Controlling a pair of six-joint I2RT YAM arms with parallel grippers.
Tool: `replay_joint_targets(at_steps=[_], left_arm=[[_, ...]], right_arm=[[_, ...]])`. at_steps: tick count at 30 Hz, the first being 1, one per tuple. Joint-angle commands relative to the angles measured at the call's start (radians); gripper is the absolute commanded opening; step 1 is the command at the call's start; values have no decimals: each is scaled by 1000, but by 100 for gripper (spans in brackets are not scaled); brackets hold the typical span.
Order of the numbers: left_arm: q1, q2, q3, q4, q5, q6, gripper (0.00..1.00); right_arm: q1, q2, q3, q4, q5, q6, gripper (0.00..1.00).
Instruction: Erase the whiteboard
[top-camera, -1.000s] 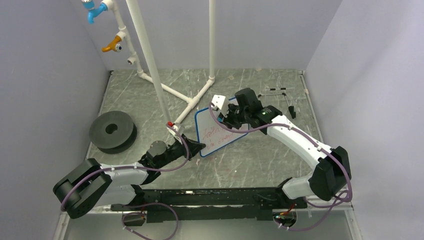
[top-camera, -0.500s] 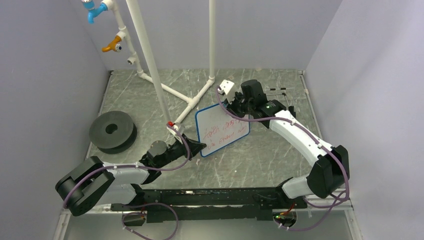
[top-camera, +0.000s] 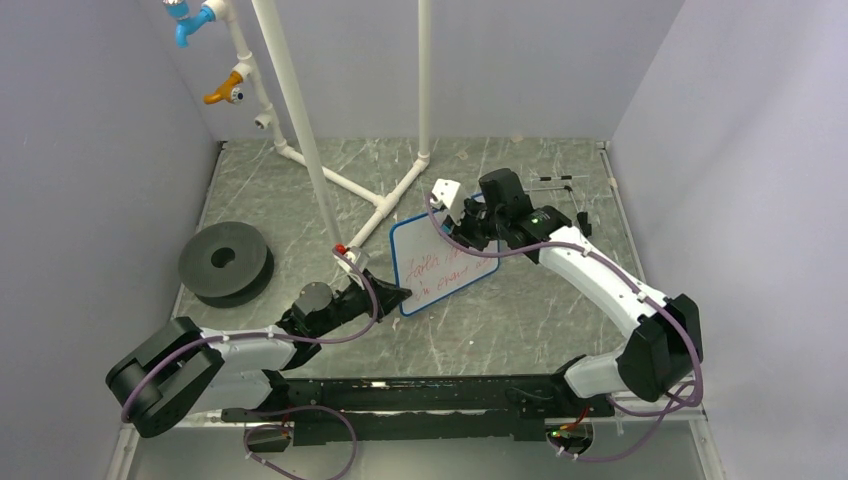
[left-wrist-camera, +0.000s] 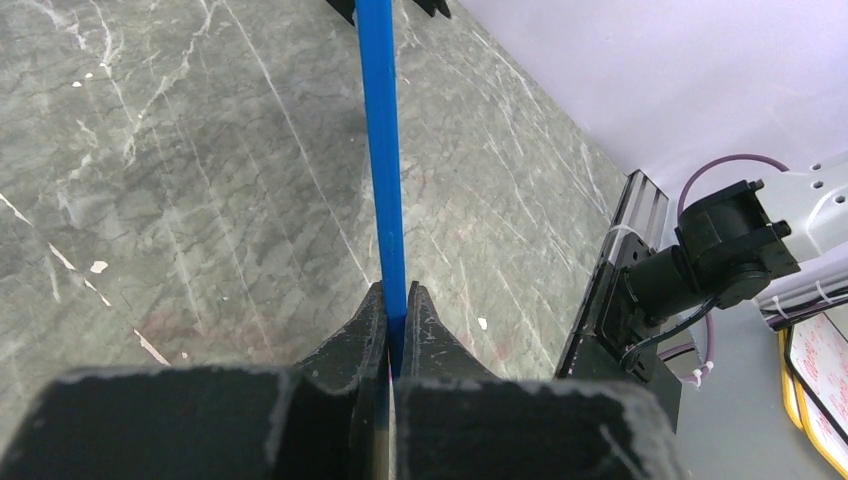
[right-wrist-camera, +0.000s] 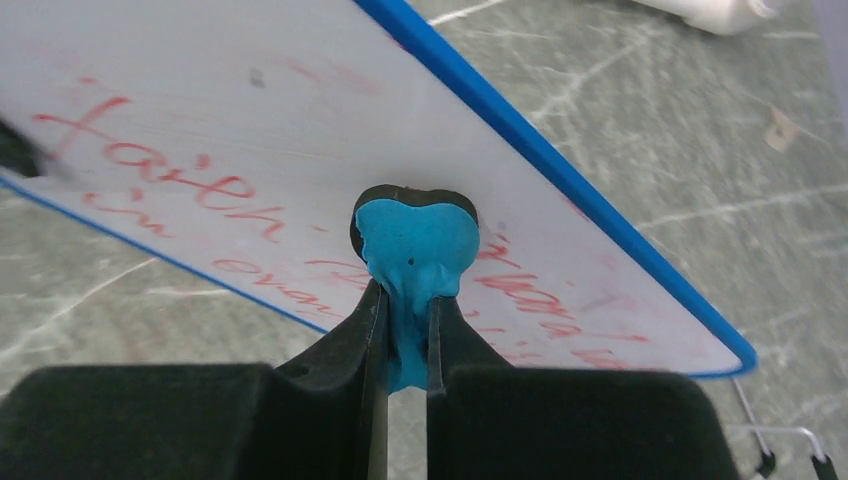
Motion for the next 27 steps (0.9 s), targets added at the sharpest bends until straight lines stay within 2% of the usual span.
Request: replay_joint_targets(at_steps=[1, 7, 15, 17, 21, 27], left_arm=[[-18, 2, 19, 99, 132, 23, 0], [-18, 23, 27, 116, 147, 14, 0], [-19, 16, 23, 114, 144, 23, 0], [-18, 8, 20, 109, 139, 24, 0], [-17, -7, 16, 101, 132, 23, 0], [-16, -8, 15, 107, 133, 10, 0]], right_arm=[[24, 1, 96, -43, -159, 3, 0], [-9, 25, 102, 93, 70, 147, 0], [-45, 10, 17, 134, 223, 129, 0], [-49, 0, -5, 124, 206, 105, 0], [-39, -31, -64, 62, 58, 4, 0], [39, -65, -139, -4, -90, -100, 0]])
